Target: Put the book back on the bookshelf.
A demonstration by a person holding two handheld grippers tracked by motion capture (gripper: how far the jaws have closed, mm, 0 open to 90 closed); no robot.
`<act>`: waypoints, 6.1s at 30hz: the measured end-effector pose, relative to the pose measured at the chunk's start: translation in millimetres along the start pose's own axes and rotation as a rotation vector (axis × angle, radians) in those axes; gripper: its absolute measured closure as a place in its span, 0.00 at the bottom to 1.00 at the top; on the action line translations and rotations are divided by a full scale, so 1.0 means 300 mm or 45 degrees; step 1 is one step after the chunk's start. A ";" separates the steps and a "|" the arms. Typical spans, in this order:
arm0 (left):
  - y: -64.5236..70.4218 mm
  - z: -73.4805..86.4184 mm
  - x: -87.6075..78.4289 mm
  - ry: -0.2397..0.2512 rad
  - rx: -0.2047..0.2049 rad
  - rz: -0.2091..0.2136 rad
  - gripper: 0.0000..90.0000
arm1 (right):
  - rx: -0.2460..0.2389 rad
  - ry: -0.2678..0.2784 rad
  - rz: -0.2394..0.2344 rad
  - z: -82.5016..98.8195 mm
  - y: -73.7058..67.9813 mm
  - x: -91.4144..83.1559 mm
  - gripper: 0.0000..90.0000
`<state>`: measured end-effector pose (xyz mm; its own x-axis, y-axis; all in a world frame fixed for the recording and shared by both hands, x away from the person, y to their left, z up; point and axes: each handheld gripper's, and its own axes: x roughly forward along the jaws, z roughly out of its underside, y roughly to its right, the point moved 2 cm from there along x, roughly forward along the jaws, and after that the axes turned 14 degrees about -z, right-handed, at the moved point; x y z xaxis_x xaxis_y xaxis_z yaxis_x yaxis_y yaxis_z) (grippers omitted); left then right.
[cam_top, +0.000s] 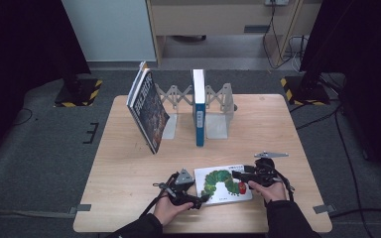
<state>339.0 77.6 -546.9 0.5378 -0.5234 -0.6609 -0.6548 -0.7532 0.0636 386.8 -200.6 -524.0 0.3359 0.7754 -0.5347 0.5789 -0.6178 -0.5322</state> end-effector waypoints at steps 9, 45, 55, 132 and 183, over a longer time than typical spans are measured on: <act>0.004 0.001 0.001 0.005 0.000 -0.003 0.18 | 0.056 -0.048 0.020 0.016 0.015 0.013 0.34; -0.003 0.001 0.003 0.000 -0.022 0.039 0.09 | 0.075 0.183 -0.119 -0.025 -0.010 -0.052 0.36; -0.004 0.001 0.004 0.000 -0.025 0.050 0.07 | 0.096 0.215 -0.147 -0.027 -0.015 -0.057 0.34; -0.046 -0.007 -0.001 0.014 -0.166 0.036 0.14 | 0.077 -0.032 -0.429 -0.044 -0.058 0.019 0.86; -0.034 -0.003 0.012 0.028 -0.183 0.124 0.06 | -0.181 -0.040 -0.279 -0.037 -0.086 0.057 0.62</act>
<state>348.2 83.0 -549.4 0.4878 -0.6043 -0.6300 -0.6227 -0.7466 0.2340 385.8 -169.8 -512.2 0.1690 0.8827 -0.4385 0.7346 -0.4094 -0.5410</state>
